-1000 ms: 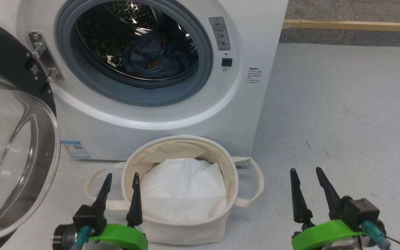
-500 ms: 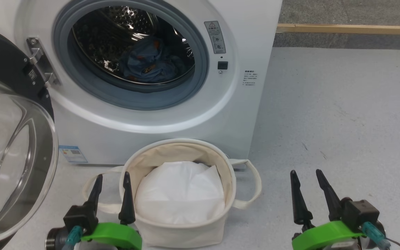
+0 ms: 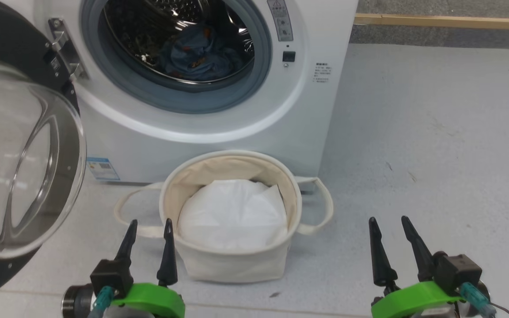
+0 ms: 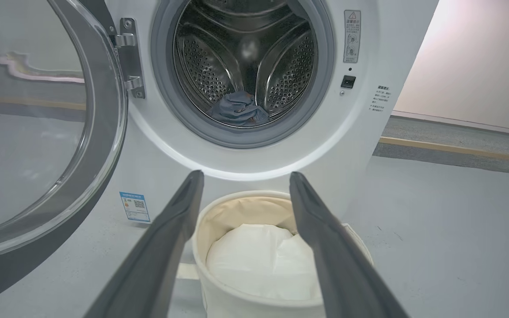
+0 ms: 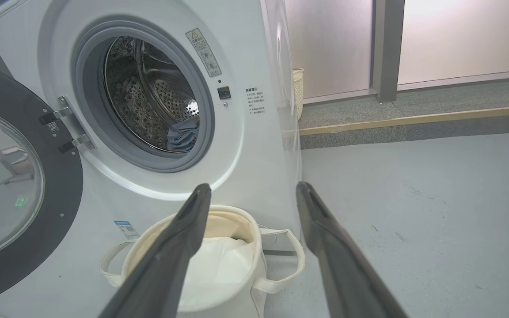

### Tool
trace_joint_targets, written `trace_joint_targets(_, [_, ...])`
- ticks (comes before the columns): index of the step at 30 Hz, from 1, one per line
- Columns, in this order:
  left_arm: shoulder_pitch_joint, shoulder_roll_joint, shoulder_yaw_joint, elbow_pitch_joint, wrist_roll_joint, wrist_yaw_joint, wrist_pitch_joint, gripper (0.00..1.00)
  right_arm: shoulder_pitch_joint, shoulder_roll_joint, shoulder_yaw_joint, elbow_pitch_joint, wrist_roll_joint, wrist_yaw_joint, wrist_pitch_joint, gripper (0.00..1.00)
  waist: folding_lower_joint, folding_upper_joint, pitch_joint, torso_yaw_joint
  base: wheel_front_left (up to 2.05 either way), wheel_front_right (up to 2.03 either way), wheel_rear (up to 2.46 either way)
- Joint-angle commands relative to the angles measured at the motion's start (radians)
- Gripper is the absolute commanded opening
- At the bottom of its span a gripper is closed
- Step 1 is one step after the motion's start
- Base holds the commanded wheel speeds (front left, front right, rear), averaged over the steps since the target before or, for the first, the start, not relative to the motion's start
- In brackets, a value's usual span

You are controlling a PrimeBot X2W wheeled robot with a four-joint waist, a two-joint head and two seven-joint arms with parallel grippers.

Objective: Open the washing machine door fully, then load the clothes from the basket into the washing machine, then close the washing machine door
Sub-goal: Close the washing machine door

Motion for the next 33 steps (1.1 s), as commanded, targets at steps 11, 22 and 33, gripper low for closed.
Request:
trace_joint_targets(11, [-0.036, 0.007, 0.043, -0.050, 0.037, 0.035, -0.006, 1.00, -0.013, -0.003, 0.022, -0.030, 0.010, 0.000, -0.005, 1.00, 0.0001, 0.0000, 0.004, 0.009, -1.09, 1.09, 0.00])
trace_joint_targets(22, [-0.051, 0.007, 0.029, -0.059, 0.028, 0.036, -0.006, 1.00, -0.018, -0.003, 0.020, -0.057, 0.009, 0.000, -0.005, 1.00, 0.0001, 0.0000, 0.015, 0.070, -0.04, 0.04, 0.00])
trace_joint_targets(33, [-0.041, 0.007, 0.042, -0.118, 0.039, 0.042, -0.006, 1.00, -0.032, -0.003, 0.025, -0.104, 0.010, 0.000, -0.005, 1.00, 0.0001, 0.0000, 0.033, 0.234, 0.00, 0.00, 0.00])
